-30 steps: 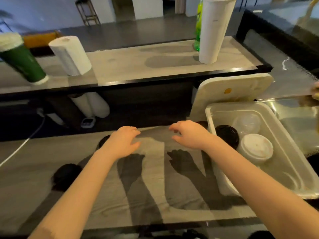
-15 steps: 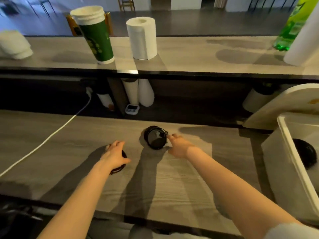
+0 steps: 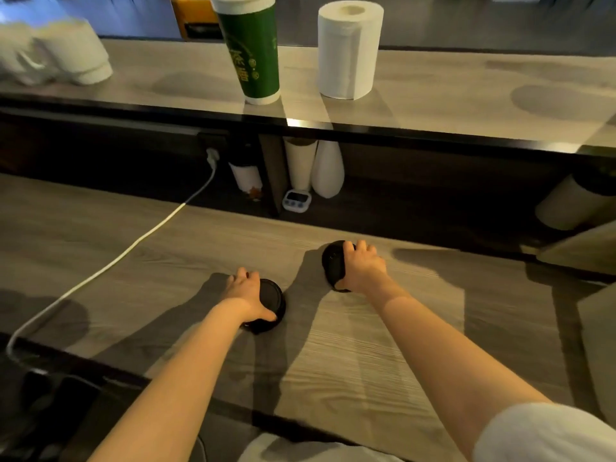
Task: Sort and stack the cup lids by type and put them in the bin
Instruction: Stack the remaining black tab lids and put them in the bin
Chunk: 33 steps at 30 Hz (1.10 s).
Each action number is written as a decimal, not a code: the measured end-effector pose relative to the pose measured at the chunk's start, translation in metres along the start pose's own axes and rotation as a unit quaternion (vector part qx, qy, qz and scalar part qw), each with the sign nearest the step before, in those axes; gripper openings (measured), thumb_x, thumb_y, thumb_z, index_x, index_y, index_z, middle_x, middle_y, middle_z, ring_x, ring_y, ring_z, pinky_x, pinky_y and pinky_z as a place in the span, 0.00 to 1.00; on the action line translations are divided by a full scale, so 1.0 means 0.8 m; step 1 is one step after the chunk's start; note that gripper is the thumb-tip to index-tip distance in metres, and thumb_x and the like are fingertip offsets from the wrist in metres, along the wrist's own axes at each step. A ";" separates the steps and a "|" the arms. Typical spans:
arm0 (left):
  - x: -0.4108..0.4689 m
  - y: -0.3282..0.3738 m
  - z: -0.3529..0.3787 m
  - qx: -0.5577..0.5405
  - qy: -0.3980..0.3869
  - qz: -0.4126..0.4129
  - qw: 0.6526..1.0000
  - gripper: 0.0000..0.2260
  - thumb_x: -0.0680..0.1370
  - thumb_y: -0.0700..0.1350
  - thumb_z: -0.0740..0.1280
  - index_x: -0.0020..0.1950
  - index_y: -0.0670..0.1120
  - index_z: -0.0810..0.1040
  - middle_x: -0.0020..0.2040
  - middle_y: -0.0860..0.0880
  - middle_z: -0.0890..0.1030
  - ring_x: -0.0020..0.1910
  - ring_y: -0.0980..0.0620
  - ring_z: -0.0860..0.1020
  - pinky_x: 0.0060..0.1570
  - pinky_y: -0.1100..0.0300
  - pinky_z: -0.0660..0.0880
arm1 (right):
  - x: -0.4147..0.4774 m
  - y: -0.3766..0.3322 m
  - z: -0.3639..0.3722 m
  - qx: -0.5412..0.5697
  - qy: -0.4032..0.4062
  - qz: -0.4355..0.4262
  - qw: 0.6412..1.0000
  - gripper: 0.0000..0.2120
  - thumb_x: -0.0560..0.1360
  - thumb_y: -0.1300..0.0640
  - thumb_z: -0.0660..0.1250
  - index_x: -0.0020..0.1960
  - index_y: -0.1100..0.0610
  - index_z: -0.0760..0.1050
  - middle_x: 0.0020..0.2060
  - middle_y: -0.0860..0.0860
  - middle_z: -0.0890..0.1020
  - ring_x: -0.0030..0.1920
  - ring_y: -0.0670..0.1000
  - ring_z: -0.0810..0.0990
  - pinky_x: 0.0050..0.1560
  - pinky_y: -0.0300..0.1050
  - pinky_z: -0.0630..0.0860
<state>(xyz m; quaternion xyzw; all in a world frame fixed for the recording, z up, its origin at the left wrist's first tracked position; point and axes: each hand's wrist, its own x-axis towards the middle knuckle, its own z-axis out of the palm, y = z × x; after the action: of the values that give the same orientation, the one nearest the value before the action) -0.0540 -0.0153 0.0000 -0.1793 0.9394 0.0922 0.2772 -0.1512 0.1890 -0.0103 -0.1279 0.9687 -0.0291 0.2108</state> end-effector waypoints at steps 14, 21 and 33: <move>0.000 0.007 0.003 -0.148 0.058 0.048 0.986 0.14 0.73 0.49 0.71 0.49 0.47 0.67 0.53 0.47 0.74 0.48 0.51 0.71 0.45 0.59 0.68 | -0.033 0.015 -0.004 0.387 0.098 -0.033 0.916 0.16 0.71 0.58 0.72 0.57 0.56 0.74 0.46 0.50 0.75 0.50 0.51 0.75 0.49 0.45 0.74; -0.014 0.036 0.007 -0.486 0.097 0.084 0.865 0.10 0.74 0.44 0.70 0.49 0.49 0.70 0.49 0.48 0.76 0.51 0.49 0.76 0.49 0.59 0.70 | -0.076 0.010 -0.023 0.650 0.060 -0.054 0.756 0.09 0.74 0.66 0.68 0.53 0.62 0.73 0.37 0.52 0.74 0.37 0.47 0.74 0.34 0.30 0.73; -0.044 0.145 -0.021 -0.810 -0.125 0.060 0.570 0.15 0.80 0.35 0.56 0.65 0.34 0.72 0.59 0.37 0.78 0.56 0.44 0.78 0.53 0.54 0.76 | -0.124 0.047 -0.030 0.578 0.263 0.026 0.772 0.04 0.77 0.57 0.64 0.51 0.55 0.76 0.43 0.45 0.80 0.46 0.42 0.78 0.47 0.40 0.77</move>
<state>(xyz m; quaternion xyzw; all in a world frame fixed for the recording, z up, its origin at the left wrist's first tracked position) -0.0801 0.0969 0.0417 -0.2585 0.4369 0.8525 0.1251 -0.0829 0.2513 0.0473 0.0560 0.7901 -0.6102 -0.0178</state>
